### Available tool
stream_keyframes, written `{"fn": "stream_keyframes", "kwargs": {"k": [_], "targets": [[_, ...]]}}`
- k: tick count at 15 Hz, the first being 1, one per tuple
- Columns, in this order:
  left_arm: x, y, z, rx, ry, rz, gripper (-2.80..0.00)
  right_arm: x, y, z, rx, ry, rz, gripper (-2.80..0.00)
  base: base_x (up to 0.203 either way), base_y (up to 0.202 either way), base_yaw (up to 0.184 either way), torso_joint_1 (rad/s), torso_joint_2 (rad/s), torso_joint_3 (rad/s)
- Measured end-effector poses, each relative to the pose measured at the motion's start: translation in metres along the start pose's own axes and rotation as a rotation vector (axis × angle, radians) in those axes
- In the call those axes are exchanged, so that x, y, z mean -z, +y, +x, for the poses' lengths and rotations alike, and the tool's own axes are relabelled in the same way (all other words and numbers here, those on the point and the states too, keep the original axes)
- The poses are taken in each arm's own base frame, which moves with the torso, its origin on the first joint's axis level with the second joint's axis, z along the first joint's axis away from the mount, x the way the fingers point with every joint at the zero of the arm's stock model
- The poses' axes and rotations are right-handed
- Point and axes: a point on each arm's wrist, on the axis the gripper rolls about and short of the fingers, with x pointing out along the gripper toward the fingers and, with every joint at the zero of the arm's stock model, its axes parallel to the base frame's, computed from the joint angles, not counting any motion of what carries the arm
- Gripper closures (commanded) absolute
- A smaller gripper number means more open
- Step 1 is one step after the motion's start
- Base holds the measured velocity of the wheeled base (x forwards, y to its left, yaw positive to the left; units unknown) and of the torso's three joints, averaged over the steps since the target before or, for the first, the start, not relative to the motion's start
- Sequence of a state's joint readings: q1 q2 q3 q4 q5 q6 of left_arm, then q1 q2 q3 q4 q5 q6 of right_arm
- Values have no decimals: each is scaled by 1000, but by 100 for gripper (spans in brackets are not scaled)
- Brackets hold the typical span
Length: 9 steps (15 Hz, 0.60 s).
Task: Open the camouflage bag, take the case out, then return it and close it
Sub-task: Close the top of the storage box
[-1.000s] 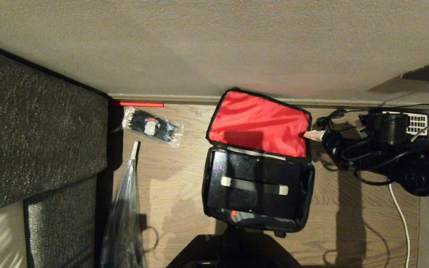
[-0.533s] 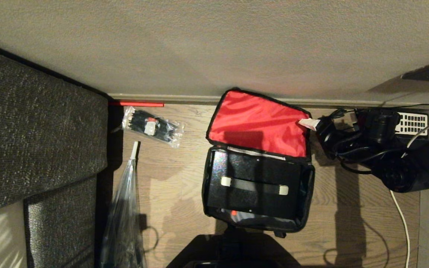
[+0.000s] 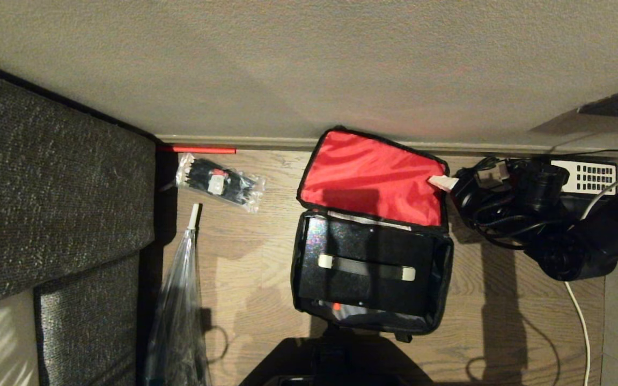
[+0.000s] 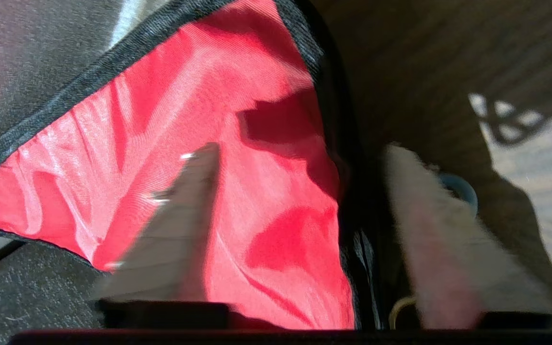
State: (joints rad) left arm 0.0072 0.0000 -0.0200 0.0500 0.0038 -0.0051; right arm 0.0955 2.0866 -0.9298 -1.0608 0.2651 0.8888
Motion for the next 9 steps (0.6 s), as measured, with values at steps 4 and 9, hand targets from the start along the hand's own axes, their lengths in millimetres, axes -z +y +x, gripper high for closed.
{"fn": "stream_keyframes", "kwargs": {"k": [4,9], "targets": [[0,0,0,0,0,1,0,0,2,1,-37,-19,-35,0,0,0,0,0,0,0],[0,0,0,0,0,0,0,2,3,-3,-34,-8,-92,0,0,0,0,0,0,0]]}}
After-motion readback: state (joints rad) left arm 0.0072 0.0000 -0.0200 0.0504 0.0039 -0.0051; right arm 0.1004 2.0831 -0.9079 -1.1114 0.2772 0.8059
